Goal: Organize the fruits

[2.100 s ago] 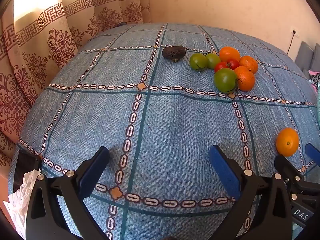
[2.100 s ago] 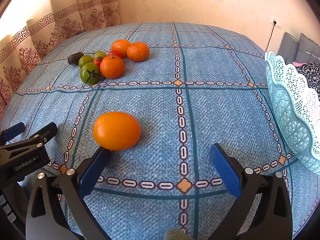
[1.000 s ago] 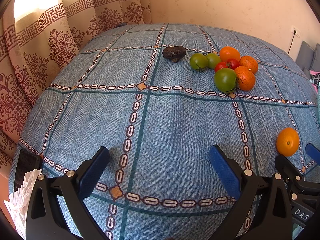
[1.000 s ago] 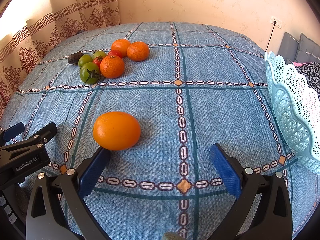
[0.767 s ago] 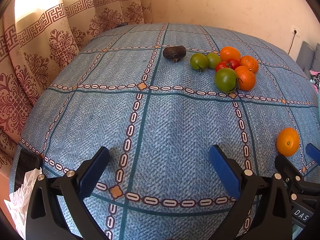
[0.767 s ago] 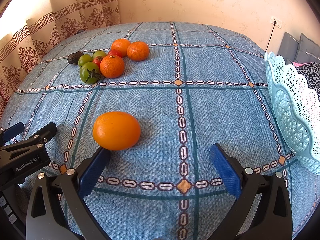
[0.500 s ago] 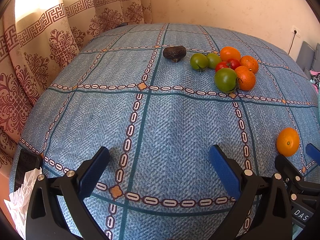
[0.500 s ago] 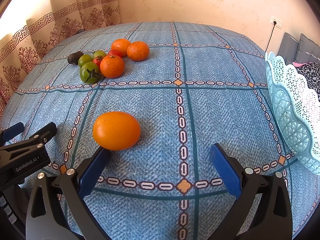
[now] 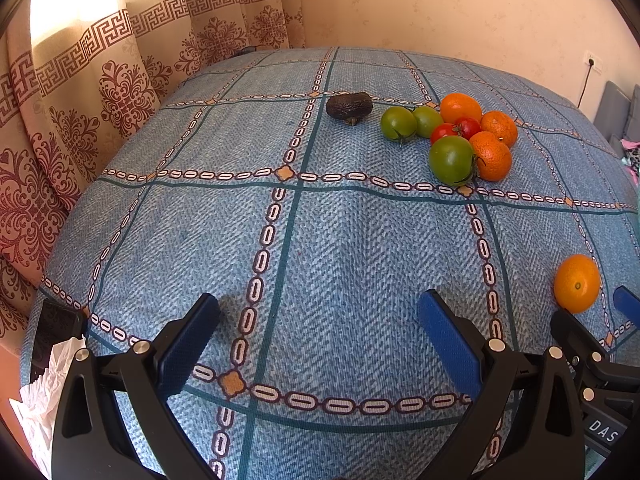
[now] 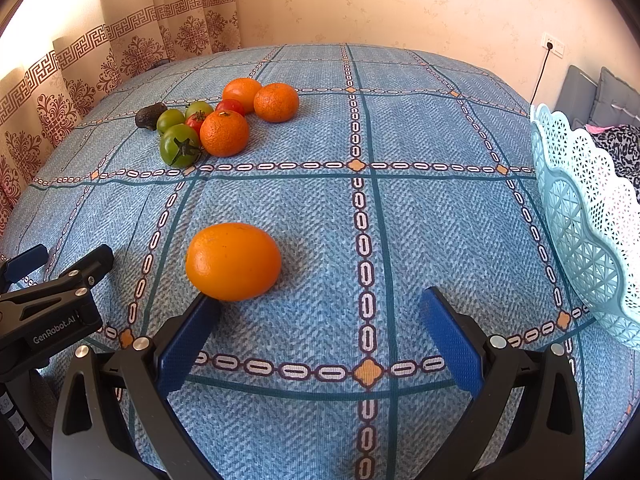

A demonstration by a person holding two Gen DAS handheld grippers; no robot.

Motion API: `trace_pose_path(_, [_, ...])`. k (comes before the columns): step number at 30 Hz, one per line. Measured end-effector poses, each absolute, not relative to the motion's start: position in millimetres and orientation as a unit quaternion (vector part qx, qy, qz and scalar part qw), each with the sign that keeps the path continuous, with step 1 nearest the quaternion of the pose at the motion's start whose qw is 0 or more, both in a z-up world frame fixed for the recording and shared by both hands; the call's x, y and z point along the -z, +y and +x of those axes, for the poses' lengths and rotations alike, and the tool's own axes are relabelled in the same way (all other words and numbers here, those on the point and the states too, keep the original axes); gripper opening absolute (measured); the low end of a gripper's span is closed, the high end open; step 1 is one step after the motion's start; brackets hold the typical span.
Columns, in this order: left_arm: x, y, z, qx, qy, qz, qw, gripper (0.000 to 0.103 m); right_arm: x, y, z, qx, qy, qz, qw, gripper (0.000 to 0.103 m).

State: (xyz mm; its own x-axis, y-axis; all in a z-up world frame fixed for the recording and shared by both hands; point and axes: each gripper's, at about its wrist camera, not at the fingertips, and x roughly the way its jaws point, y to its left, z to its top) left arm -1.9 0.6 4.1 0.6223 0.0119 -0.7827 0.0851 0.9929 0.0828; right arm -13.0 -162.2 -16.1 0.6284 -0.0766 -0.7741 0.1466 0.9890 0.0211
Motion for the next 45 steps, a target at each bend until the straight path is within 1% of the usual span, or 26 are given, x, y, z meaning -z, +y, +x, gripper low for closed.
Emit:
trace_pose_path(13, [-5.3, -0.3, -1.8, 0.015, 0.433, 0.062, 0.899, 0.098, 14.1, -160.9, -13.9, 0.044, 0.428, 0.037, 0.902, 0.101])
trace_pose_path(17, [-5.3, 4.4, 0.2, 0.027, 0.438, 0.042, 0.897, 0.098, 14.6, -163.3, -16.8, 0.034, 0.431, 0.026, 0.901, 0.101])
trace_pose_path(23, [-5.4, 6.6, 2.0, 0.036, 0.437, 0.043, 0.898, 0.098, 13.7, -164.5, -17.4, 0.023, 0.433, 0.021, 0.901, 0.101])
trace_pose_path(29, [-10.6, 17.0, 2.3, 0.057, 0.429, 0.024, 0.901, 0.098, 7.2, -154.2, -22.9, -0.016, 0.421, 0.013, 0.907, 0.101])
trace_pose_path(32, [-13.7, 20.3, 4.1, 0.058, 0.424, 0.027, 0.903, 0.098, 5.0, -146.8, -22.4, -0.040, 0.416, 0.015, 0.908, 0.099])
trace_pose_path(34, [-15.6, 21.6, 4.8, 0.056, 0.420, 0.032, 0.905, 0.098, 5.3, -143.8, -18.4, -0.051, 0.417, 0.018, 0.907, 0.087])
trace_pose_path(36, [-16.9, 23.2, 5.6, 0.057, 0.418, 0.032, 0.906, 0.098, 6.4, -142.2, -14.7, -0.048, 0.417, 0.017, 0.907, 0.084])
trace_pose_path(38, [-18.6, 23.5, 5.4, 0.059, 0.418, 0.030, 0.906, 0.098, 5.4, -142.7, -13.0, -0.048, 0.414, 0.020, 0.909, 0.076])
trace_pose_path(40, [-21.3, 23.1, 6.5, 0.061, 0.416, 0.028, 0.907, 0.098, 5.1, -143.9, -12.3, -0.051, 0.412, 0.021, 0.909, 0.063])
trace_pose_path(41, [-23.0, 21.0, 4.8, 0.062, 0.413, 0.027, 0.908, 0.098, 4.6, -144.0, -12.5, -0.055, 0.410, 0.022, 0.910, 0.061])
trace_pose_path(43, [-26.1, 18.7, 7.0, 0.063, 0.409, 0.030, 0.910, 0.098, 4.2, -142.9, -13.0, -0.067, 0.408, 0.024, 0.910, 0.051])
trace_pose_path(45, [-28.6, 14.5, 8.8, 0.065, 0.406, 0.032, 0.911, 0.098, 4.2, -141.2, -13.5, -0.073, 0.406, 0.023, 0.911, 0.047])
